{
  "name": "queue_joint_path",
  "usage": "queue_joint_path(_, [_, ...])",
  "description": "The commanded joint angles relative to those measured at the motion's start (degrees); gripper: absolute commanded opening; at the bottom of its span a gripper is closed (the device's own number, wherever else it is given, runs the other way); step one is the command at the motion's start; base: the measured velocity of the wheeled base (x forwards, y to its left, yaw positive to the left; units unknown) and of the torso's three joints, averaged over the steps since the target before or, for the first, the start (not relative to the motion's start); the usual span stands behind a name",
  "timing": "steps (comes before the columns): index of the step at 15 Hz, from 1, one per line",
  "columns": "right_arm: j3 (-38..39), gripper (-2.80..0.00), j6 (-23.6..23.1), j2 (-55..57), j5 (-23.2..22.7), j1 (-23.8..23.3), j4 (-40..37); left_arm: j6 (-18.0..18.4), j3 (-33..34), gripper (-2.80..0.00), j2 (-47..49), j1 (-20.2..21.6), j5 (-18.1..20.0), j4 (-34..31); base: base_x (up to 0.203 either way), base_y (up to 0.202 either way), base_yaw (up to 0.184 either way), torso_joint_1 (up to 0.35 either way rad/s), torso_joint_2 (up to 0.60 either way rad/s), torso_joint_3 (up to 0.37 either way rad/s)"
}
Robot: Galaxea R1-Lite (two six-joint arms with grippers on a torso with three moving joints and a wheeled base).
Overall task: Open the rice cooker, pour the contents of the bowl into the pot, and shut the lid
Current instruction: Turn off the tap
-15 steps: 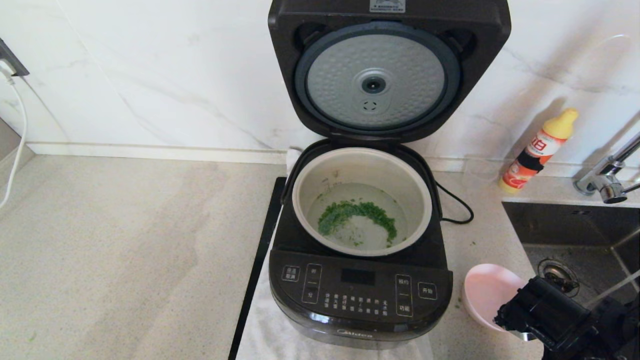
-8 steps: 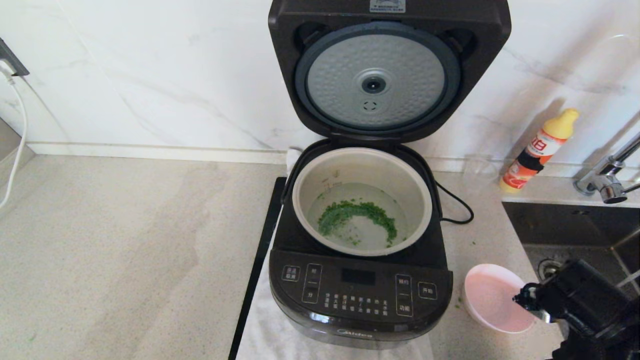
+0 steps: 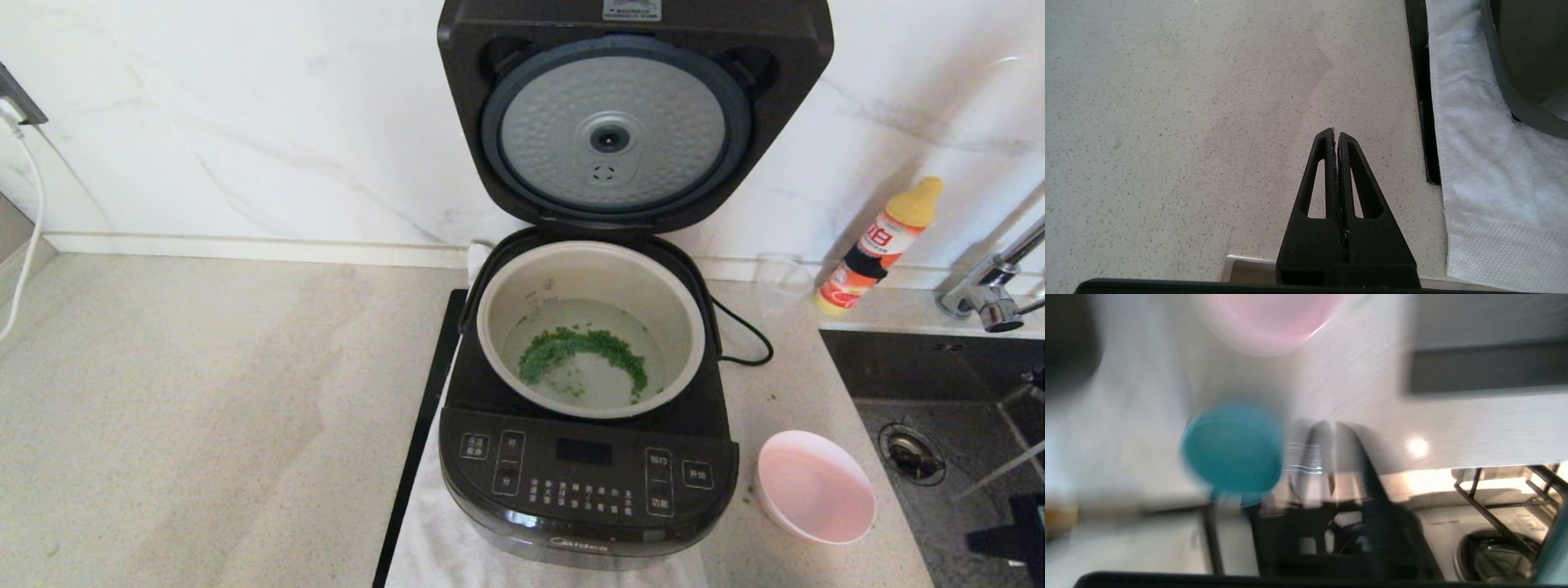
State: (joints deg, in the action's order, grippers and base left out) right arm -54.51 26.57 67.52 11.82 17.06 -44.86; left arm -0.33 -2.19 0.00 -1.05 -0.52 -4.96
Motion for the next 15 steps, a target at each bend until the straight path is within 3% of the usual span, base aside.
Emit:
queue_joint_path(1, [-1.62,-2.8,-2.18,-0.37,1.76,-9.84,1.72,-0.02,0.0,-2.8,-0.18,-0.01,0.0,-0.05,0.0,0.0,0.0,0.0,0.0,0.0])
queue_joint_path(4, [-2.06,-2.8,-8.85,2.4,2.81,-23.04,10.7,-0.02,0.0,-2.8,-0.18,-0.01,-0.01,-0.05,0.0,0.0,0.0,0.0,0.0,0.0])
queue_joint_path(7, [-3.26,-2.8,-13.56,5.14,3.09,-32.99,16.24,-0.02,0.06,-2.8,-0.18,-0.01,-0.04,-0.05,0.0,0.0,0.0,0.0,0.0,0.0])
queue_joint_path(12, [-1.61,-2.8,-23.69,12.8,3.54,-46.07,33.67,-0.02,0.0,-2.8,-0.18,-0.01,-0.06,-0.05,0.0,0.0,0.0,0.0,0.0,0.0])
queue_joint_path(15, [-1.97,-2.8,-24.47,17.83,3.55,-50.02,37.38,-0.02,0.06,-2.8,-0.18,-0.01,-0.04,-0.05,0.0,0.0,0.0,0.0,0.0,0.0])
